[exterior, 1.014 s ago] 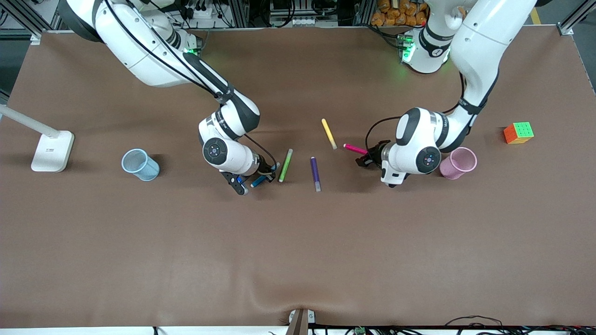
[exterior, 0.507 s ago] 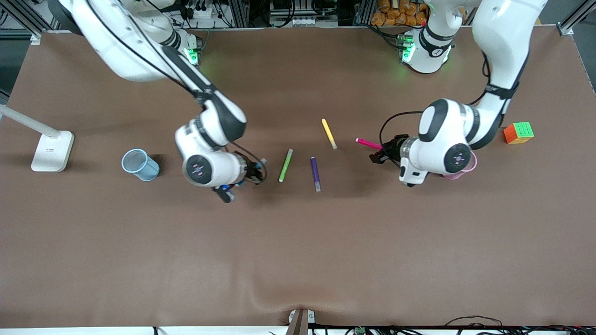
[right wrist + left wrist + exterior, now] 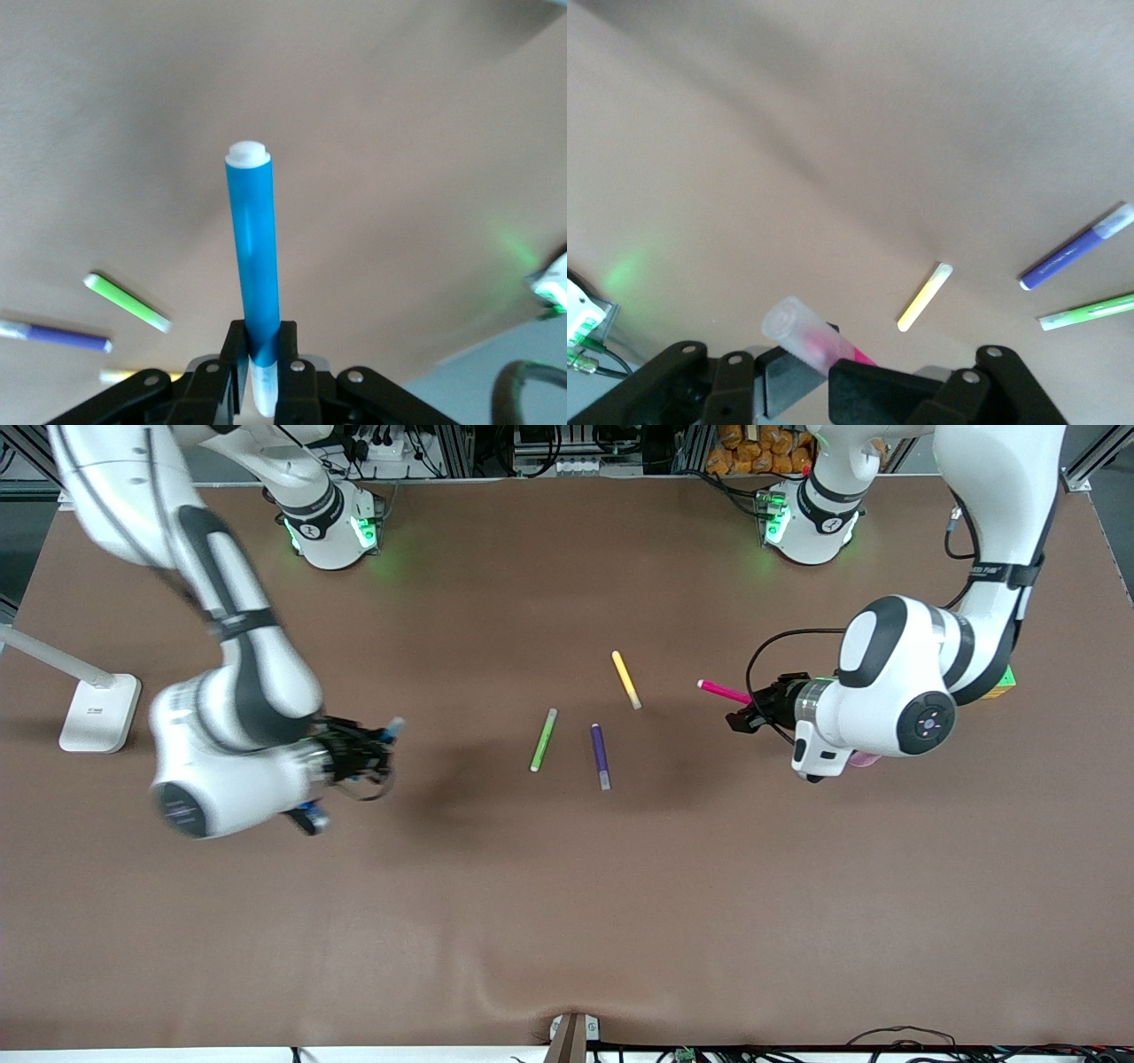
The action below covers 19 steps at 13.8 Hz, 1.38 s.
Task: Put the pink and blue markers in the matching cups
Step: 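Lift the pink marker with the left gripper while the right gripper lifts the blue marker, then carry the pink marker over the pink cup while the right gripper drops blue marker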
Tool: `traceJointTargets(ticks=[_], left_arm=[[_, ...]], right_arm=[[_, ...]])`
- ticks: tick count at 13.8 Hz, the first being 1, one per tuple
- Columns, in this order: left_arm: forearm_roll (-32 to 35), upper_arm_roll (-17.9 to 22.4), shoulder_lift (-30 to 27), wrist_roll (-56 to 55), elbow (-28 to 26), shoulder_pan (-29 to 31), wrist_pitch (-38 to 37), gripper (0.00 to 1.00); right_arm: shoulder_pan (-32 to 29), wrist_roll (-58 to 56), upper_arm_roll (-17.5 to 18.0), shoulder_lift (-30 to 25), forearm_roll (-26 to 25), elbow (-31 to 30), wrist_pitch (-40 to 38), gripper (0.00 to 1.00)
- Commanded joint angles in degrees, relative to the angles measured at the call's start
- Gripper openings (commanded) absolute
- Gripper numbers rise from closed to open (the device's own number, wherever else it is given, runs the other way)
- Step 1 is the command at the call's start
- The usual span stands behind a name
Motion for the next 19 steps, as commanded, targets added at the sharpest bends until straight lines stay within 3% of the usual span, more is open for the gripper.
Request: traceJointTargets(ticks=[1, 4, 10, 13, 19], left_arm=[[2.3, 0.0, -3.4, -0.2, 0.9, 0.2, -2.4, 0.00], [5.6, 0.0, -4.2, -0.3, 2.7, 0.2, -3.6, 0.00], [9.1, 0.0, -5.4, 0.1, 4.9, 3.0, -3.5, 0.00], [11.3, 0.0, -5.8, 0.1, 5.0, 4.5, -3.3, 0.00], [15.4, 0.0, -6.1, 1.8, 5.0, 9.0, -2.4, 0.00]], right_arm=[[-0.1, -9.4, -6.3, -0.5, 2.5, 0.9, -4.9, 0.00], [-0.1, -19.9, -14.0, 0.0, 2.8, -0.2, -8.5, 0.00], [-0.2, -20.8, -19.9, 0.0, 5.1, -4.3, -12.7, 0.00], [-0.3, -29.9, -24.6, 0.1, 7.8, -8.9, -13.5, 0.00], [-0.3, -33.6, -26.2, 1.7, 8.3, -11.7, -12.4, 0.00]])
